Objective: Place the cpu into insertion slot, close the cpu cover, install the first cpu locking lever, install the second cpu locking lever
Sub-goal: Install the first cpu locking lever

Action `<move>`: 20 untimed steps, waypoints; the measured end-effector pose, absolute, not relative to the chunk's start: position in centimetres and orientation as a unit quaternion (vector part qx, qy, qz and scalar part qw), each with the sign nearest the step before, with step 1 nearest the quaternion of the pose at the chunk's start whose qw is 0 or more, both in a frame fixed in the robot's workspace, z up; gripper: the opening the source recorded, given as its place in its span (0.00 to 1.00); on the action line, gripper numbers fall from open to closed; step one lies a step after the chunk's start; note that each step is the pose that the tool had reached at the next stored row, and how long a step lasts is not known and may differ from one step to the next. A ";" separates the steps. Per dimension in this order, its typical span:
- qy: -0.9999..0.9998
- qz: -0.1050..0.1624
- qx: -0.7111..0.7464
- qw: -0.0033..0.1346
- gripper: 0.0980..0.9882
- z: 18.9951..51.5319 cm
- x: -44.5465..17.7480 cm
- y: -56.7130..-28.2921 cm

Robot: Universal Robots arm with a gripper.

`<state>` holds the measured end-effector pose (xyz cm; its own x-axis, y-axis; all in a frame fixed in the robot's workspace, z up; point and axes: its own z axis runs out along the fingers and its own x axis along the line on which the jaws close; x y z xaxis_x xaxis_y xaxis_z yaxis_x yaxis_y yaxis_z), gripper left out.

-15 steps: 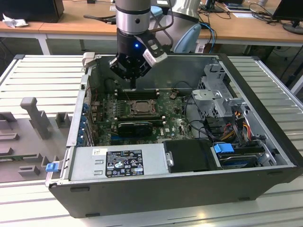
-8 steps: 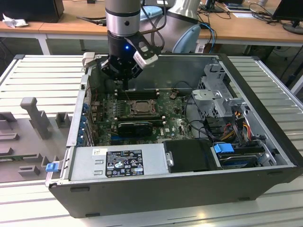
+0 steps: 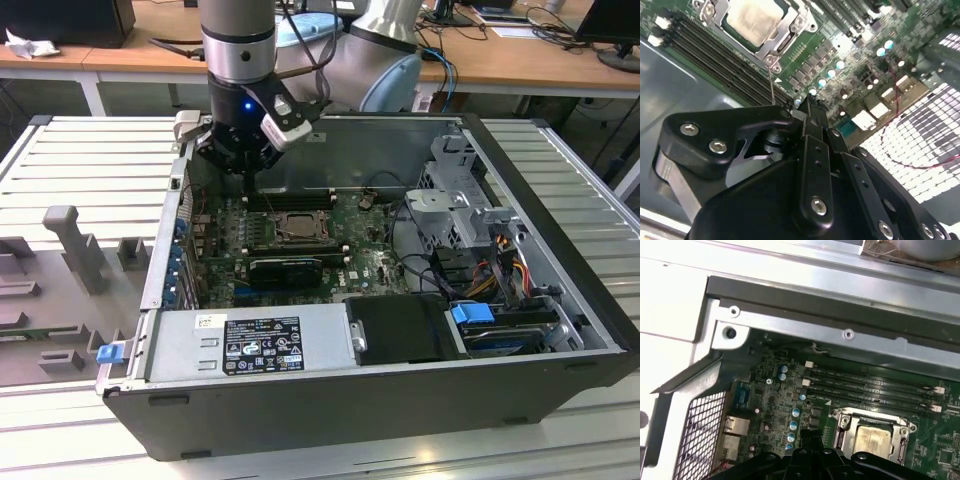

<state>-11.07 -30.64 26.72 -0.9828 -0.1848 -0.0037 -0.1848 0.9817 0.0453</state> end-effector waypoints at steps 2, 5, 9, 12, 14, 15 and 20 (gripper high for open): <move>-0.995 -0.023 0.093 0.000 0.01 26.4 -11.1 -30.2; -0.995 -0.023 0.093 0.000 0.01 26.3 -11.0 -29.6; -0.995 -0.023 0.093 0.000 0.01 26.2 -9.4 -29.2; -0.996 -0.023 0.092 0.000 0.01 26.1 -7.8 -29.2; -0.996 -0.023 0.091 0.000 0.01 25.9 -5.9 -29.2; -0.996 -0.023 0.090 0.000 0.01 25.8 -5.4 -29.2; -0.998 -0.026 0.065 -0.001 0.01 25.6 -5.2 -29.2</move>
<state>-5.19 -29.19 25.65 -0.9916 -0.1294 -0.0048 -0.1295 0.9902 0.0520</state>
